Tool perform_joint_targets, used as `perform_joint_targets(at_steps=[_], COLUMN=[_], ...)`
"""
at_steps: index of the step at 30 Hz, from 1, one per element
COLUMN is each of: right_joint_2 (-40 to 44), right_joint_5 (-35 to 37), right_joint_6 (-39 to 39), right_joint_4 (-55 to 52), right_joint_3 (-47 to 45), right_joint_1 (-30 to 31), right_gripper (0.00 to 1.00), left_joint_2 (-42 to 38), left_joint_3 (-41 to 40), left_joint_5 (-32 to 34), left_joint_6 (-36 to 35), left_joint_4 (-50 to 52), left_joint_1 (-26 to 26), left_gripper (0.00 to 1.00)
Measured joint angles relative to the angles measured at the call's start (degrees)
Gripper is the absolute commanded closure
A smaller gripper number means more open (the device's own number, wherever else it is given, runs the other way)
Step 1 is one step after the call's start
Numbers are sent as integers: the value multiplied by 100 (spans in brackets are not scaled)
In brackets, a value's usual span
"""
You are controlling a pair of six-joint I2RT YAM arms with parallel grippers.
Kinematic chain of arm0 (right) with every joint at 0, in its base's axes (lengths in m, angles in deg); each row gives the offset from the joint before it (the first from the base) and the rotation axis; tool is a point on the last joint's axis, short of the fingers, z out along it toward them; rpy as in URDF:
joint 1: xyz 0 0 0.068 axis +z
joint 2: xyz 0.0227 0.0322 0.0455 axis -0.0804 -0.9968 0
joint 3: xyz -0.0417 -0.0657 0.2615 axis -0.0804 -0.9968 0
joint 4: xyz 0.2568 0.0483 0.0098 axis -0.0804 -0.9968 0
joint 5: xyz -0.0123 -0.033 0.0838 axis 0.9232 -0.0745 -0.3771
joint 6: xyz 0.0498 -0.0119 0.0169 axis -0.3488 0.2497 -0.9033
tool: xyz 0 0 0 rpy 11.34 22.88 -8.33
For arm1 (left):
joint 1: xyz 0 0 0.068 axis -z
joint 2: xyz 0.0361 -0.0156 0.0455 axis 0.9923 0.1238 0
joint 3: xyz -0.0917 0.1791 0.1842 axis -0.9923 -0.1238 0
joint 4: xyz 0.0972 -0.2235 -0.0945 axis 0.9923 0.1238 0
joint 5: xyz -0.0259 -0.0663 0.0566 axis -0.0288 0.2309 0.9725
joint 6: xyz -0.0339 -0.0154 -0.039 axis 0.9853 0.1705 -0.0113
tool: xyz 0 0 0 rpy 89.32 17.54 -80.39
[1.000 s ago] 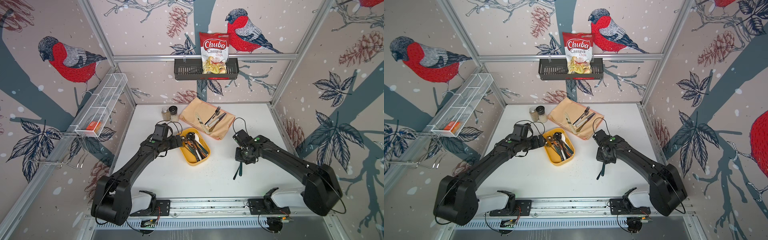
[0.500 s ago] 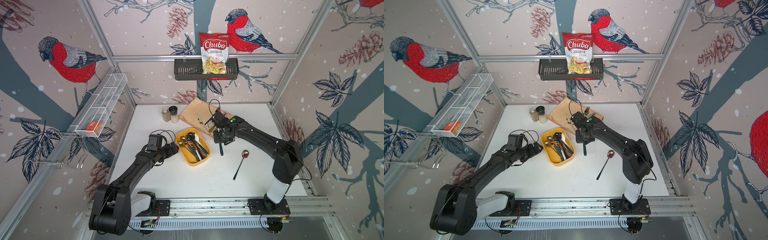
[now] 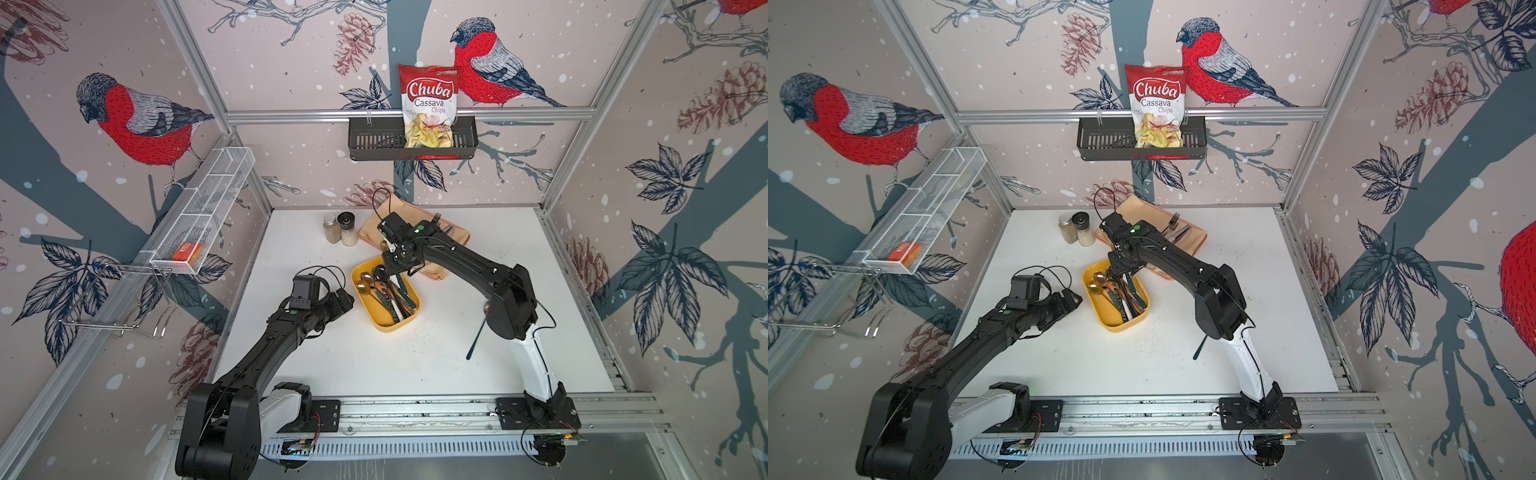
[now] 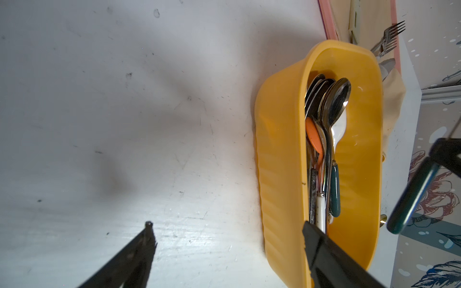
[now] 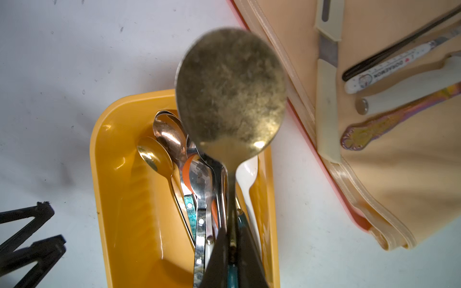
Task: Put the spoon into the storage box
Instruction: Place the spoon in the storage box.
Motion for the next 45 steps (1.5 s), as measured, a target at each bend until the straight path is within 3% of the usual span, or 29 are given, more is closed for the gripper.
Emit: perform_joint_targets(at_steps=[15,24,35,41,45], right_joint_2=[-326,-444,-459,-103,616], right_joint_5=[-151,-284,-348,-249,-92], right_joint_6=[129,127,98,-138,-540], right_joint_4=[-129,-116,-131,-155,-105], right_joint_3=[-448,-520,-511,-522,-970], right_joint_1=[256,256,243,205,-42], right_gripper=[96,89,68,66,66], left_joint_2=[-39,-39,-46,-31,129], left_joint_3=[61,140,485,903,1294], left_joint_5=[90,98,234,407,704], left_joint_6=[-15,-105,-435,-723,-966], left_joint_4=[28,127,323,479,605], left_joint_1=[-9,-9,-7,205,662], left_gripper=[6,6,7,6,6])
